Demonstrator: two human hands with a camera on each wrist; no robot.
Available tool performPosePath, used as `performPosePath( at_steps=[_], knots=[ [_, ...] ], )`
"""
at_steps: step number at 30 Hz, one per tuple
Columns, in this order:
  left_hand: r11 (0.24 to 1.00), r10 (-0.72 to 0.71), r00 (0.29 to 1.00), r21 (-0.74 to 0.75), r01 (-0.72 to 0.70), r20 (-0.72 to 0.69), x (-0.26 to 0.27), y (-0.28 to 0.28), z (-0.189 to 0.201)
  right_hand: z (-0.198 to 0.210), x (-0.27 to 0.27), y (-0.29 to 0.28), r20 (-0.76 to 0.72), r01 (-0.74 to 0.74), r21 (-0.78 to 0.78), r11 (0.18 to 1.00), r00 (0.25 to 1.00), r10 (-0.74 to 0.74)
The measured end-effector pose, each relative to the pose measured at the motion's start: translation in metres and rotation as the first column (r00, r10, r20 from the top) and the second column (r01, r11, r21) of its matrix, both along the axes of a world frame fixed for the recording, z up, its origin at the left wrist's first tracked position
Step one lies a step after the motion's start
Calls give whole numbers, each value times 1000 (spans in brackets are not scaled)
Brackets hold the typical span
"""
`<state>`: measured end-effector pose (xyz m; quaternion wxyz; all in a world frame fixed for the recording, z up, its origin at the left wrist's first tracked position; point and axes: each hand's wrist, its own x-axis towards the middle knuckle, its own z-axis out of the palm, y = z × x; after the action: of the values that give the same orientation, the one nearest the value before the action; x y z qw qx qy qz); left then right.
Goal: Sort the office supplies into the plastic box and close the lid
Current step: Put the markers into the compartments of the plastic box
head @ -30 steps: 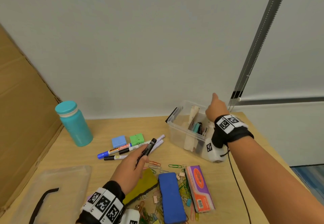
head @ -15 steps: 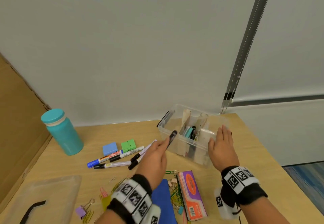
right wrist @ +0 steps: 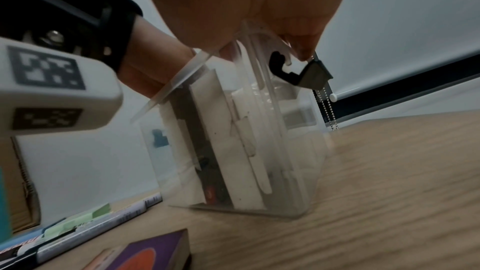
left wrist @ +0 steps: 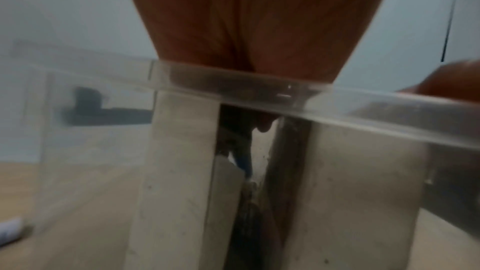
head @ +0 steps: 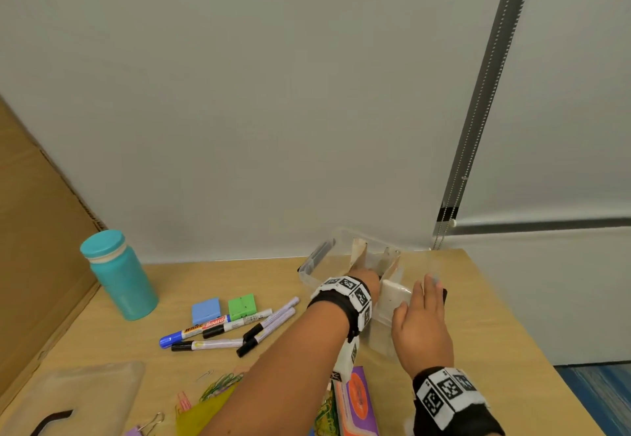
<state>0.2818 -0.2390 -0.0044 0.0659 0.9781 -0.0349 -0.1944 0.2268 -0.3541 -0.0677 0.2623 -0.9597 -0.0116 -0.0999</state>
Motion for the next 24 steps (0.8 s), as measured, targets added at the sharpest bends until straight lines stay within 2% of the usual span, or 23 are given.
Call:
performPosePath(
  at_steps=[3, 5, 10, 12, 15, 19, 24],
  knots=[
    [984, 60, 996, -174, -48, 61, -3, 5, 2, 1, 1, -1, 14, -12, -5, 1000, 1000, 12],
    [958, 92, 982, -285, -41, 167, -10, 15, 0, 1, 1, -1, 26, -15, -19, 1000, 1000, 16],
    [880, 112, 912, -466, 93, 395, -67, 49, -7, 1, 1, -2, 43, -13, -16, 1000, 999, 13],
    [866, 144, 870, -486, 120, 471, -95, 65, -11, 2, 1, -2, 44, -15, -17, 1000, 999, 16],
    [862, 215, 845, -502, 70, 489, -132, 93, -31, 4, 1, -2, 64, -2, -27, 1000, 998, 3],
    [898, 273, 854, -436, -61, 443, -176, 132, -62, 1, -1, -3, 100, -1, -106, 994, 995, 12],
    [897, 399, 842, -344, -276, 364, -218, 181, -82, 9, -16, 7, 201, 8, -149, 989, 979, 22]
  ],
)
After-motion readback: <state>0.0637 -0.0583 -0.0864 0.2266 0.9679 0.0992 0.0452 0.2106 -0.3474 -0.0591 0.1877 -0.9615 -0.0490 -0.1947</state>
